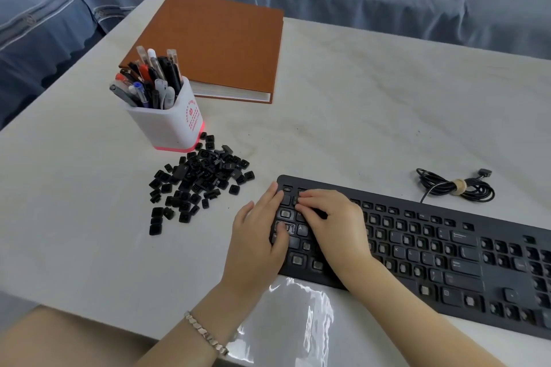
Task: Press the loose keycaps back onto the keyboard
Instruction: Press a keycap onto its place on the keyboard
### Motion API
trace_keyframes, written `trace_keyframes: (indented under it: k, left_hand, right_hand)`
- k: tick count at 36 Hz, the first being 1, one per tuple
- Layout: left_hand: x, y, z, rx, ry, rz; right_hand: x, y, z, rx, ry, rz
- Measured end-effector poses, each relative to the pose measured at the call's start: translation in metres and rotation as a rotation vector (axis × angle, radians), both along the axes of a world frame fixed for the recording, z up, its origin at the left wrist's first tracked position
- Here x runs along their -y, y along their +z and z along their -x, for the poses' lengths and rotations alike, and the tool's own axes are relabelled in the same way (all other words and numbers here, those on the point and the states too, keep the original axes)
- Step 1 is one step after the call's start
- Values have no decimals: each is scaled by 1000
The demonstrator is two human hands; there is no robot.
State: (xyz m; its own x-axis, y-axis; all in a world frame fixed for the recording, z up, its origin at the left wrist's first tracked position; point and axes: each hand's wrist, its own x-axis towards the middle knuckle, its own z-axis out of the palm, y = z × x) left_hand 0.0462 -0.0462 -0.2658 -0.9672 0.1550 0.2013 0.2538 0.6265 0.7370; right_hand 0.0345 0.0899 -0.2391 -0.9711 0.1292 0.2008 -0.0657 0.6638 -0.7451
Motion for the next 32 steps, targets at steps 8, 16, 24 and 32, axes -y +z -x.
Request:
trace_keyframes:
  k: [8, 16, 24, 32]
  left_hand:
    - [-1, 0, -1, -20, 5, 1]
    - [-1, 0, -1, -28, 9, -2]
    - [-2, 1, 0, -56, 17, 0]
    - [-2, 1, -2, -46, 12, 25]
  right_hand:
    - [-3, 5, 9, -128, 112, -303]
    - [-8, -1, 8, -200, 152, -262]
    - [-6, 1, 7, -164, 130, -263]
    - [-6, 2, 13, -149, 166, -277]
